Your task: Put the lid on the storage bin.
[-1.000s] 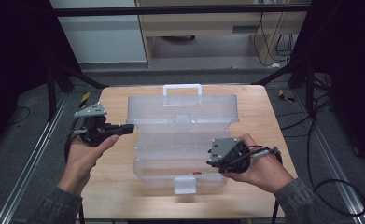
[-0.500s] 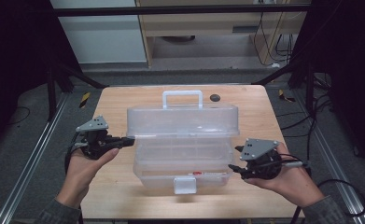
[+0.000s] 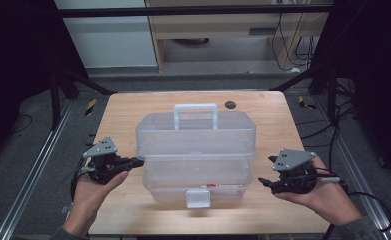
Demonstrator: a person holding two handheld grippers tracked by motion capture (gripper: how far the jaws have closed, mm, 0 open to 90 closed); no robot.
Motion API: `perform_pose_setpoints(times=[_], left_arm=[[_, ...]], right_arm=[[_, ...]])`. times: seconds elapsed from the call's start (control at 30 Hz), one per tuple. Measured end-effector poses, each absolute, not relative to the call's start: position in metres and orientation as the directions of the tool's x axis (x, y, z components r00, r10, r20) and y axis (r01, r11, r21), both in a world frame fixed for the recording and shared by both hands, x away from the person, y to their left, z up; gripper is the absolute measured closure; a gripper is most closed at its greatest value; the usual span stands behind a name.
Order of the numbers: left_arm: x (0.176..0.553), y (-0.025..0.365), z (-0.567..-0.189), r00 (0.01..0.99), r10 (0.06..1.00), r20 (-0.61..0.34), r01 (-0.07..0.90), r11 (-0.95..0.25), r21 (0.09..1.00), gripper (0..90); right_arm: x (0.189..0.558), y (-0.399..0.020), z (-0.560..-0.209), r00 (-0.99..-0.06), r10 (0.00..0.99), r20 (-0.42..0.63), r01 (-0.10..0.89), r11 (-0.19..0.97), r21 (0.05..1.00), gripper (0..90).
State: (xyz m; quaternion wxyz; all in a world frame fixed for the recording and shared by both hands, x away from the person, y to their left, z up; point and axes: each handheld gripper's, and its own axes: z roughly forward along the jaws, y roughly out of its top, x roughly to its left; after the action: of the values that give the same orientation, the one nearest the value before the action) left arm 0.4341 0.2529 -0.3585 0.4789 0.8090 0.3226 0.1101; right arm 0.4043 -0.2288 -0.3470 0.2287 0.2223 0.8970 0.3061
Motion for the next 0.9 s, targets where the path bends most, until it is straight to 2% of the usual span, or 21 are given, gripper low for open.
perform_pose_setpoints(times=[0.63,0.9], left_arm=[[0.424,0.26,-0.378,0.778,0.605,-0.169,0.429,-0.316,0.846,90.0],[0.422,0.261,-0.38,0.775,0.613,-0.153,0.418,-0.316,0.852,90.0]], right_arm=[[0.404,-0.244,-0.36,-0.766,0.584,-0.268,0.311,0.702,0.641,27.4],[0.405,-0.248,-0.364,-0.751,0.606,-0.262,0.33,0.688,0.646,26.3]])
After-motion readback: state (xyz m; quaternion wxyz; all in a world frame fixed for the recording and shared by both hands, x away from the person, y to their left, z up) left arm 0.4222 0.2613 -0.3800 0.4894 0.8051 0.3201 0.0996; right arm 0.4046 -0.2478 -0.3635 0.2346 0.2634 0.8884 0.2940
